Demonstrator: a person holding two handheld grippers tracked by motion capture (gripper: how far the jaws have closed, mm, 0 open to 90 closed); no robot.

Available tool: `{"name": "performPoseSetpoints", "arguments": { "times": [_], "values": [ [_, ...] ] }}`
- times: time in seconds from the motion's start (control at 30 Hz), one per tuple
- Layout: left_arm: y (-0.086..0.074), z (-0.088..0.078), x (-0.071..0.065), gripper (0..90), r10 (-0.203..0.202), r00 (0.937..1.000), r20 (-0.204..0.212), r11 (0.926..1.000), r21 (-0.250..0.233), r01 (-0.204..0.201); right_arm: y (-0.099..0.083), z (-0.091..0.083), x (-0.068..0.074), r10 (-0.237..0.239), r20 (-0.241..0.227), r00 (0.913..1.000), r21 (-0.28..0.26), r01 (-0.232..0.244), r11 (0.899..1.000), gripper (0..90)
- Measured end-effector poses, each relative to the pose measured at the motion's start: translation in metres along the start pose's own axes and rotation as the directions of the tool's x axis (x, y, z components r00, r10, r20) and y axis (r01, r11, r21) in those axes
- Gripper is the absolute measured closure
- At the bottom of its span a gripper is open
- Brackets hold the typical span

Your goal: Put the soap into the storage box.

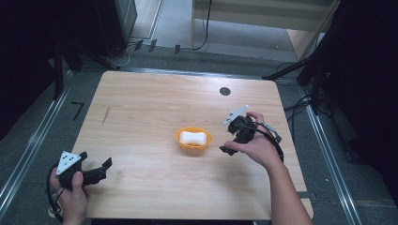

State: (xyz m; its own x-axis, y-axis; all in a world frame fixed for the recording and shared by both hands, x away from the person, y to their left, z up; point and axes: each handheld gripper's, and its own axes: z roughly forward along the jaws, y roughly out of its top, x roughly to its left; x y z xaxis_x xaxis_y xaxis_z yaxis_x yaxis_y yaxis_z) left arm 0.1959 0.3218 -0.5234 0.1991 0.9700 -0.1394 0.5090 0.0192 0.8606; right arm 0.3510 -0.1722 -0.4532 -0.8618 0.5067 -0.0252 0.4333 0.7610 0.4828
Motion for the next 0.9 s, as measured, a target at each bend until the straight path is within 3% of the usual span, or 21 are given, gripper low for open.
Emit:
{"name": "performPoseSetpoints", "arguments": {
  "times": [0.27,0.57,0.67,0.9],
  "values": [
    [0.0,0.0,-0.001,1.6,0.002,1.0,0.0,1.0,-0.005,-0.002,-0.027,-0.002,0.0,0.059,0.007,0.9982,-0.039,-0.059,0.997,0.0],
    [0.0,0.0,-0.001,1.6,0.005,1.0,0.0,1.0,-0.004,-0.005,-0.063,-0.001,0.0,0.134,0.016,0.9908,-0.094,-0.132,0.987,0.0],
    [0.0,0.0,-0.001,1.6,0.01,0.9999,0.0,0.9999,-0.004,-0.01,-0.08,-0.002,0.001,0.174,0.022,0.9845,-0.14,-0.169,0.976,0.0],
    [0.0,0.0,-0.001,1.6,0.011,0.9999,-0.003,0.9999,-0.001,-0.011,-0.102,-0.006,0.0,0.228,0.037,0.973,-0.189,-0.217,0.958,0.0]
  ]
}}
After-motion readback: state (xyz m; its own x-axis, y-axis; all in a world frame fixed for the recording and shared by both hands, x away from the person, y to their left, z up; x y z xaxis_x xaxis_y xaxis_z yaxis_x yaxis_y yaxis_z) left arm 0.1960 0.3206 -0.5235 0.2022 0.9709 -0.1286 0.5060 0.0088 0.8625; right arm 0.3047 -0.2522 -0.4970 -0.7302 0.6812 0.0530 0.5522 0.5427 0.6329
